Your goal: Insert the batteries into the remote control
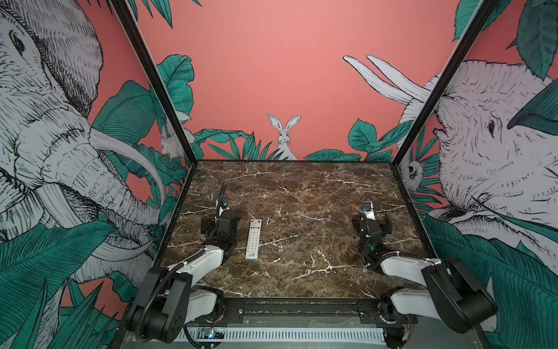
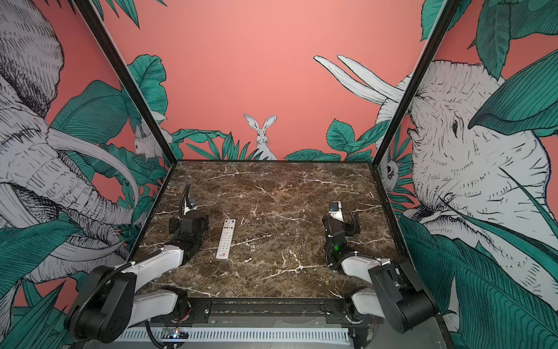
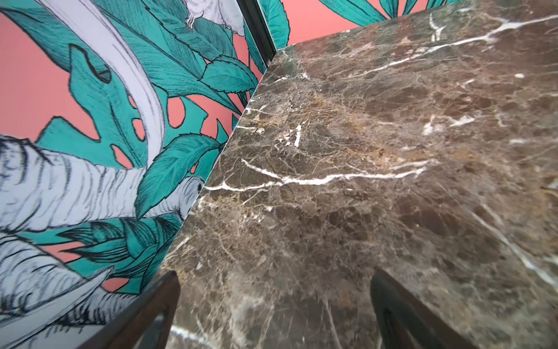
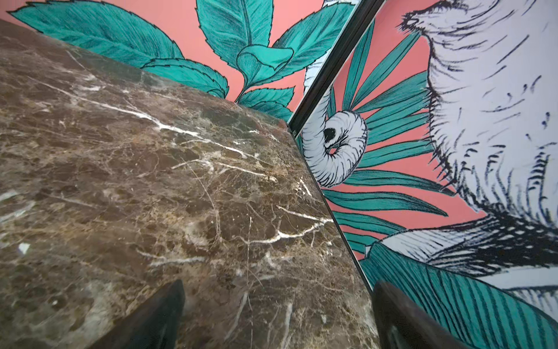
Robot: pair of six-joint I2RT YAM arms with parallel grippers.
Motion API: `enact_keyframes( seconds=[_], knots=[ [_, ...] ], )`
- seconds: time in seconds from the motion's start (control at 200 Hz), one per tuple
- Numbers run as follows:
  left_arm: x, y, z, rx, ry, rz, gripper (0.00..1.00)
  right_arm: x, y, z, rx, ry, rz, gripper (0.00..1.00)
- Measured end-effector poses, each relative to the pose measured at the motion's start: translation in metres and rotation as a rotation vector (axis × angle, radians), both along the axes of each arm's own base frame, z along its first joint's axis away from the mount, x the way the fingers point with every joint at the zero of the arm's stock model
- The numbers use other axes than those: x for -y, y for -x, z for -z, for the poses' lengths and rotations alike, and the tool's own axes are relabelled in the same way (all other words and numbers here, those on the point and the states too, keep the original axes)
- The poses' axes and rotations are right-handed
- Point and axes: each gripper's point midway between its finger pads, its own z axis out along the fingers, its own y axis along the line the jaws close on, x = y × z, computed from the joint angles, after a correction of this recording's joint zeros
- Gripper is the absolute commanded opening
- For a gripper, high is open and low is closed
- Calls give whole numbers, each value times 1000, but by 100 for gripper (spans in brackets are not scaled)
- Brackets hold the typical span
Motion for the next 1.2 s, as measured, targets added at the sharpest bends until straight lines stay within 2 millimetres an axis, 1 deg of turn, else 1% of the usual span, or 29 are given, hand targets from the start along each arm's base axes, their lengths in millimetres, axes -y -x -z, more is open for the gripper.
enact_keyframes(
  seconds=[0.12, 0.305, 0.43, 0.505, 0.61, 0.775, 0.91, 0.995, 1.045, 1.125, 1.2],
  knots=[
    [3, -13, 4, 23, -1, 21, 100, 0, -5, 9, -10, 0, -9, 99],
    [7, -30, 6, 43, -16, 60, 100, -2, -13, 9, 10, -8, -27, 99],
    [14, -41, 4, 66, -22, 110, 100, -3, -22, 14, 4, 0, -34, 99],
    [19, -46, 6, 73, -26, 140, 100, -4, -27, 17, -7, 7, -44, 99],
    [23, -48, 11, 63, -25, 171, 100, -4, -30, 16, 2, -7, -55, 99],
    [18, -53, 12, 62, 11, 194, 100, 4, -34, 15, 16, -44, -57, 99],
    [6, -59, 12, 79, 79, 202, 99, 8, -35, 18, 4, -78, -67, 99],
    [2, -61, 13, 88, 109, 206, 100, 12, -36, 22, -8, -107, -67, 99],
    [3, -62, 13, 97, 120, 215, 99, 17, -37, 23, -8, -130, -59, 99],
    [7, -63, 15, 97, 133, 233, 100, 31, -38, 26, 4, -178, -29, 99],
    [9, -63, 15, 101, 141, 247, 100, 37, -38, 30, 2, -200, -16, 99]
  ],
)
